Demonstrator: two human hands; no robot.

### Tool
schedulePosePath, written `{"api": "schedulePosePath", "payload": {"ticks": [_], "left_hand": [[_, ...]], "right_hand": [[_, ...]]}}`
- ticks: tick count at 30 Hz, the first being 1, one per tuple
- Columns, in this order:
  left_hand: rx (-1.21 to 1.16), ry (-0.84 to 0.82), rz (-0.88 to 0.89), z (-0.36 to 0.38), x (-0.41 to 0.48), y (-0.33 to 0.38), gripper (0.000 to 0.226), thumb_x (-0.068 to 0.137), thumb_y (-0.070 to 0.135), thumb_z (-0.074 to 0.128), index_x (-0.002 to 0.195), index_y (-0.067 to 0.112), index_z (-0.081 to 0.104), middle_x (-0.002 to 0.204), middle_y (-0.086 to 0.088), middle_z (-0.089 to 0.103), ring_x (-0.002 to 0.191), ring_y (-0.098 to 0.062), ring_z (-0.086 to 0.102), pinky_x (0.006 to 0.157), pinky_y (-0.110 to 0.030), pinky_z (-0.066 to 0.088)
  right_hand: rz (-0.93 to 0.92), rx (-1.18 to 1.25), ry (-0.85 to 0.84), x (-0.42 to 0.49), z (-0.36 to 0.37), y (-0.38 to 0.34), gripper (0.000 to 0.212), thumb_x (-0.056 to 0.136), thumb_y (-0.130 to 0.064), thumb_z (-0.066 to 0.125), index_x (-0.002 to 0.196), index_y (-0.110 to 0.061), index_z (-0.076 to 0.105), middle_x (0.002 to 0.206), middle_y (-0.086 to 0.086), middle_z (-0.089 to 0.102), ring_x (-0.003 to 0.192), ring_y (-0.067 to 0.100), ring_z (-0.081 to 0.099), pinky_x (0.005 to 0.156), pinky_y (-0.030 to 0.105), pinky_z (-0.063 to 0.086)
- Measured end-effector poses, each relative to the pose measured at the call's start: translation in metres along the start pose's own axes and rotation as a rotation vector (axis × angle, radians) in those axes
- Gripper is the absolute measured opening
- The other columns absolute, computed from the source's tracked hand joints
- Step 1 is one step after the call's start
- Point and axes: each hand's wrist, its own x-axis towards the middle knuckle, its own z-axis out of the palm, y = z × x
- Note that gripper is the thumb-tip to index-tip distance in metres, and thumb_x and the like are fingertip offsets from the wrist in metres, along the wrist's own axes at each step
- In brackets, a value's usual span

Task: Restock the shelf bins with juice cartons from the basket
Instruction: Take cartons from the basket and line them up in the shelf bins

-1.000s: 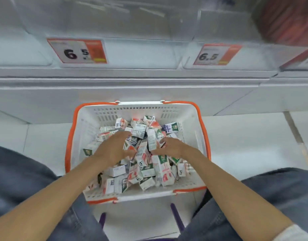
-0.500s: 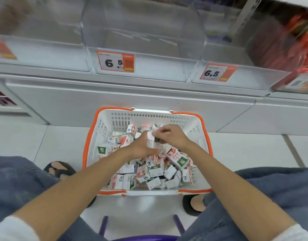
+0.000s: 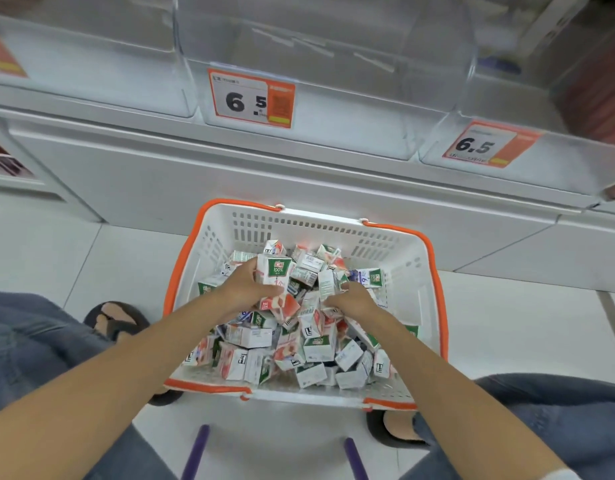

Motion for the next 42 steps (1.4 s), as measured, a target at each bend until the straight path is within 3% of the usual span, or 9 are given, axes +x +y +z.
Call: {"api": "schedulePosePath", "payload": {"ticks": [3,5,14,19,22,26,30,35,42], "left_hand": [[-0.023,-0.004,-0.013,0.0,-0.001,0.0,0.042,0.083,0.003,0.072,0.117,0.017,0.05,0.102,-0.002,0.067,0.072,-0.009,0.07,0.049,-0.023,0.054],[-0.039,-0.005,-0.025,0.0,-0.003,0.0,0.042,0.084,0.004,0.071,0.119,0.017,0.05,0.104,-0.003,0.067,0.08,-0.014,0.07,0.054,-0.027,0.056],[-0.327,-0.101,0.0,-0.012,-0.021,0.036,0.061,0.07,0.054,0.074,0.12,0.023,0.056,0.114,-0.005,0.07,0.103,-0.023,0.068,0.091,-0.043,0.055],[-0.514,-0.108,0.068,-0.051,-0.04,0.072,0.083,0.061,0.025,0.089,0.13,0.007,0.046,0.126,-0.022,0.06,0.098,-0.029,0.07,0.077,-0.037,0.058],[-0.426,-0.152,0.144,-0.086,-0.056,0.095,0.054,0.079,0.011,0.076,0.126,0.011,0.049,0.12,-0.018,0.065,0.098,-0.027,0.071,0.078,-0.037,0.058],[-0.323,-0.159,0.252,-0.142,-0.09,0.133,0.074,0.071,0.003,0.079,0.133,0.017,0.041,0.123,-0.015,0.062,0.097,-0.026,0.071,0.076,-0.039,0.058],[-0.14,-0.083,0.348,-0.198,-0.123,0.159,0.059,0.083,-0.01,0.062,0.134,0.017,0.049,0.117,-0.014,0.067,0.099,-0.026,0.067,0.08,-0.04,0.058],[-0.065,0.162,0.519,-0.266,-0.136,0.18,0.087,0.077,0.003,0.077,0.147,0.034,0.035,0.135,-0.001,0.056,0.116,-0.02,0.06,0.085,-0.032,0.053],[0.312,1.114,0.555,-0.354,-0.084,0.17,0.131,0.06,0.05,0.086,0.155,0.016,0.002,0.161,-0.011,0.007,0.148,-0.026,0.006,0.118,-0.039,0.011]], "right_hand": [[-0.02,0.062,-0.016,-0.003,0.001,-0.001,0.043,0.082,-0.019,0.074,0.116,-0.011,0.049,0.105,0.009,0.054,0.074,0.015,0.056,0.052,0.017,0.043],[-0.045,0.099,-0.016,-0.007,0.0,-0.001,0.041,0.084,-0.015,0.072,0.116,-0.015,0.046,0.095,0.008,0.054,0.062,0.012,0.052,0.048,0.019,0.04],[-0.52,0.158,0.024,-0.056,0.005,-0.097,0.077,0.073,-0.023,0.083,0.137,-0.028,0.04,0.118,-0.004,0.048,0.098,0.008,0.054,0.072,0.021,0.048],[-0.7,0.174,-0.136,-0.092,0.002,-0.158,0.053,0.086,-0.02,0.07,0.133,-0.03,0.049,0.122,-0.002,0.05,0.11,0.014,0.058,0.089,0.032,0.051],[-0.717,0.135,-0.194,-0.107,-0.002,-0.2,0.069,0.091,-0.017,0.065,0.148,-0.033,0.029,0.123,-0.007,0.051,0.11,0.013,0.059,0.089,0.028,0.052],[-0.668,0.306,-0.464,-0.129,0.007,-0.267,0.08,0.089,-0.002,0.064,0.15,-0.038,0.025,0.125,0.005,0.061,0.106,0.021,0.067,0.086,0.035,0.057],[-0.782,0.047,-0.334,-0.152,0.028,-0.332,0.072,0.076,0.0,0.077,0.139,-0.014,0.045,0.12,0.012,0.056,0.105,0.027,0.063,0.092,0.037,0.055],[-1.025,-0.052,-0.152,-0.161,0.053,-0.406,0.049,0.069,-0.011,0.084,0.114,-0.015,0.065,0.1,0.005,0.069,0.081,0.011,0.063,0.074,0.02,0.049],[-1.168,0.073,0.178,-0.124,0.083,-0.509,0.053,0.063,-0.024,0.087,0.107,-0.027,0.058,0.11,0.001,0.05,0.085,0.001,0.055,0.073,0.014,0.043]]}}
